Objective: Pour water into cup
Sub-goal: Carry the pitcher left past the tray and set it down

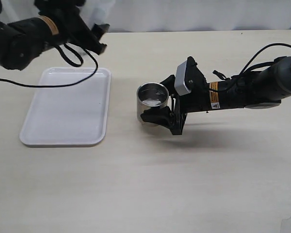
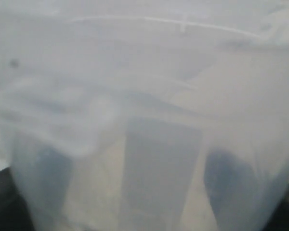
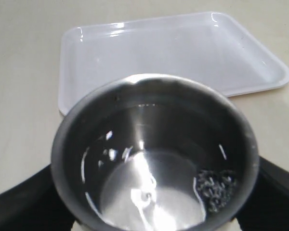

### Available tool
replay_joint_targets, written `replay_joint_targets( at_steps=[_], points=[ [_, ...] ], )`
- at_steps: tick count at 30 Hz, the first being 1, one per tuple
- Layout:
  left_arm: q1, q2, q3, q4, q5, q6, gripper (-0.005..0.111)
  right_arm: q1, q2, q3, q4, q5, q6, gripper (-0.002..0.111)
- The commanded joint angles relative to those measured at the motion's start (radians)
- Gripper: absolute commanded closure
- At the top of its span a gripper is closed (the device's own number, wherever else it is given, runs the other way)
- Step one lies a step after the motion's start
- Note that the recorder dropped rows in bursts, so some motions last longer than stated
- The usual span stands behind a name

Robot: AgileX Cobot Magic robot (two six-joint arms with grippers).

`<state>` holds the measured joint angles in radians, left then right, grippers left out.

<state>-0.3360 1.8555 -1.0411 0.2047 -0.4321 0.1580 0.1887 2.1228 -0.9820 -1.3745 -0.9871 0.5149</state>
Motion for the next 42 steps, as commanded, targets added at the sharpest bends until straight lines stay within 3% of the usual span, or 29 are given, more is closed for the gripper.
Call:
replay_joint_targets(
  at_steps=[1,10,15,18,28,42],
  points=[
    [0.113,-0.021,-0.008,-0.019,-0.033,-0.218,0.107,0.001,-0.007,-0.005,0.01,-0.029,-0.007,0.104],
    [0.326,-0.017,0.13,-0.019,-0.292,-0.265,0.107,0.001,-0.007,-0.005,0.012,-0.028,-0.007,0.104],
    [0.459,0.012,0.143,-0.023,-0.33,-0.271,0.107,0.001,-0.007,-0.005,0.012,-0.023,-0.007,0.104],
    [0.506,0.058,0.143,-0.023,-0.357,-0.272,0.107,0.001,-0.007,-0.005,0.012,-0.016,-0.007,0.104],
    [0.512,0.273,0.139,-0.025,-0.606,-0.264,0.107,0.001,-0.007,-0.005,0.012,-0.012,-0.007,0.104],
    [0.512,0.351,0.118,-0.026,-0.629,-0.264,0.107,0.001,-0.007,-0.005,0.012,-0.01,-0.007,0.104]
  ],
)
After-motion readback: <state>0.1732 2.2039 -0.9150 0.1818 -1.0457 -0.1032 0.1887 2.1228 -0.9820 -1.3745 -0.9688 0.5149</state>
